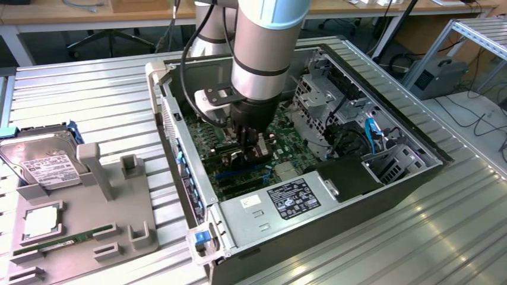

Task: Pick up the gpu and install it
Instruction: 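Insert the gpu into the slot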

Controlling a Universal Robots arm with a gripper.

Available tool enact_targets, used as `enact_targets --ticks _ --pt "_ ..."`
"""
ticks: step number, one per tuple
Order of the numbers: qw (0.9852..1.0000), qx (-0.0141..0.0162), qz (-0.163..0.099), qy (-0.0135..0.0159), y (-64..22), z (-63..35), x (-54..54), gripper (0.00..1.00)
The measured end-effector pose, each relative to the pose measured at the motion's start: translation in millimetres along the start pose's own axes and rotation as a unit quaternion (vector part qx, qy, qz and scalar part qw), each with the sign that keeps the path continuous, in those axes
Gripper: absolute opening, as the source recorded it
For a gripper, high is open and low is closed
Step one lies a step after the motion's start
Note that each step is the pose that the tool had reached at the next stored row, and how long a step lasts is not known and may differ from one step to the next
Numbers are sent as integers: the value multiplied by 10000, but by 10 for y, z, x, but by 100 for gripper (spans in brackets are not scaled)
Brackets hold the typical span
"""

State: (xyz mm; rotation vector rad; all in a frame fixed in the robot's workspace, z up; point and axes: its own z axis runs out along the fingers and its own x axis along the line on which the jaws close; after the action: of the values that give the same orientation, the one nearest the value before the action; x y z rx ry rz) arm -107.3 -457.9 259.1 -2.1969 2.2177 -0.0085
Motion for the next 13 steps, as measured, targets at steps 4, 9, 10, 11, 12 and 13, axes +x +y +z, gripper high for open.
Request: enact_targets --ticks 4,9,10,11,12,13 --pt "10000 -1 -80 -2 1 4 0 27" --pt "9999 -1 -125 -3 1 10 0 27" --pt "9999 -1 -125 -3 1 10 0 27" --pt "9999 -1 -126 -4 1 10 0 27" --pt "9999 -1 -126 -4 1 10 4 27" --pt "9999 -1 -126 -4 1 10 6 27"
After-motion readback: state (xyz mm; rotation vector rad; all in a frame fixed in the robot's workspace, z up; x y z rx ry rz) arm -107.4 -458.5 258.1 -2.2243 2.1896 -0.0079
